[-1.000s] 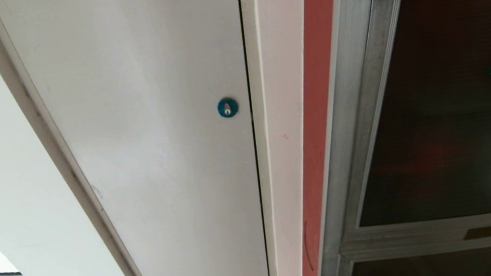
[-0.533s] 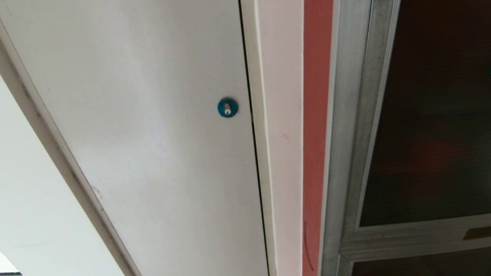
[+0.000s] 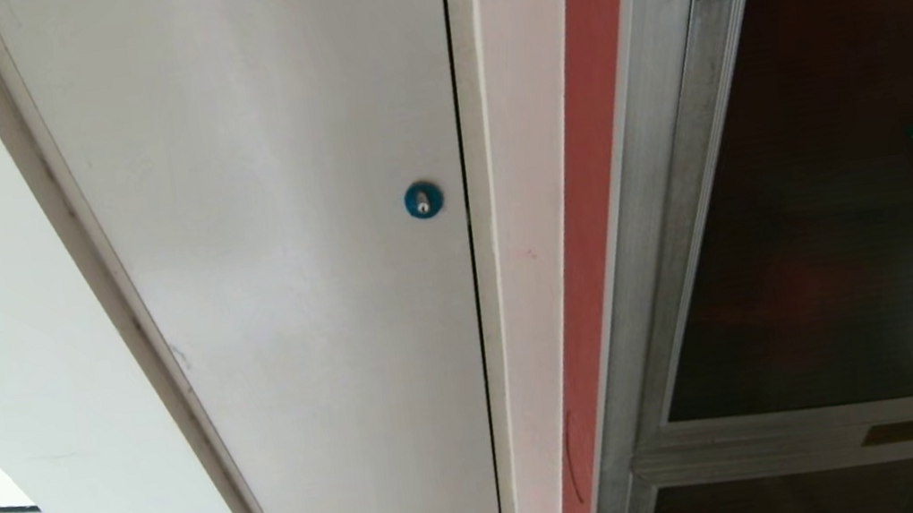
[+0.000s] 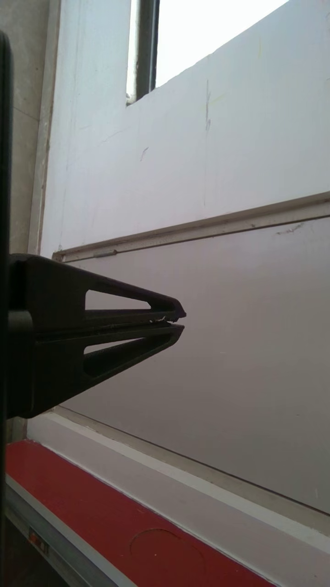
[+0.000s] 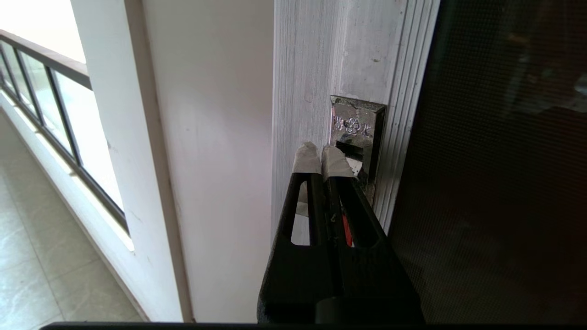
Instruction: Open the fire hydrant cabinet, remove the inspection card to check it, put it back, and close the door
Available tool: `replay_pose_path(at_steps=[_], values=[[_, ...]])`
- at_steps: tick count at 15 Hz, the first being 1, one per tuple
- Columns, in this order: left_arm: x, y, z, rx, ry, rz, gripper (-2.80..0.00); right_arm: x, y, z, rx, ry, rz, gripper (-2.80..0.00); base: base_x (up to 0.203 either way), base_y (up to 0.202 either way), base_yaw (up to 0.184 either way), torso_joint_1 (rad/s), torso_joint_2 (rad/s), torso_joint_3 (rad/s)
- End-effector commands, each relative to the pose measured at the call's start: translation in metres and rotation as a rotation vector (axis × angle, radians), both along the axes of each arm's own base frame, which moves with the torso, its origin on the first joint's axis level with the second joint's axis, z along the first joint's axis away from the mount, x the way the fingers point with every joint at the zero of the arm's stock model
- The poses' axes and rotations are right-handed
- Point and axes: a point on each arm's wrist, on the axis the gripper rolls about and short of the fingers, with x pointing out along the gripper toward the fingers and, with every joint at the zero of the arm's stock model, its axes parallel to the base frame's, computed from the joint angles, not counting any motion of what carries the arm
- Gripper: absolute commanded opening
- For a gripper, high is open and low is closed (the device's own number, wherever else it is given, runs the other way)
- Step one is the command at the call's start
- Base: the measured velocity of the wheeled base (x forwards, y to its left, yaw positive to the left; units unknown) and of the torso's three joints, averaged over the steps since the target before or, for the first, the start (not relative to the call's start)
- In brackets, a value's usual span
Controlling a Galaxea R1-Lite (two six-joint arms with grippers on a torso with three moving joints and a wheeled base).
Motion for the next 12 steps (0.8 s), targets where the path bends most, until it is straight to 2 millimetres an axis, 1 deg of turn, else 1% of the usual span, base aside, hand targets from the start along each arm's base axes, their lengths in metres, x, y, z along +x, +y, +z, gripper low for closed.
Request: replay_pose_path(at_steps=[1, 5, 12], values=[[0.000, 0.000, -0.002, 0.000, 0.006, -0.001, -2.80, 0.003, 0.001, -0.002, -0.002, 0.008, 0.003, -2.80, 0.000, 0.000, 0.000, 0.000, 0.00, 0.000], [0.000, 0.000, -0.002, 0.000, 0.005, -0.001, -2.80, 0.007, 0.001, -0.008, 0.000, 0.033, -0.014, -2.80, 0.000, 0.000, 0.000, 0.000, 0.00, 0.000], [0.000, 0.000, -0.002, 0.000, 0.006, 0.000, -2.80, 0.007, -0.001, -0.016, -0.002, 0.057, -0.022, -2.80, 0.000, 0.000, 0.000, 0.000, 0.00, 0.000]])
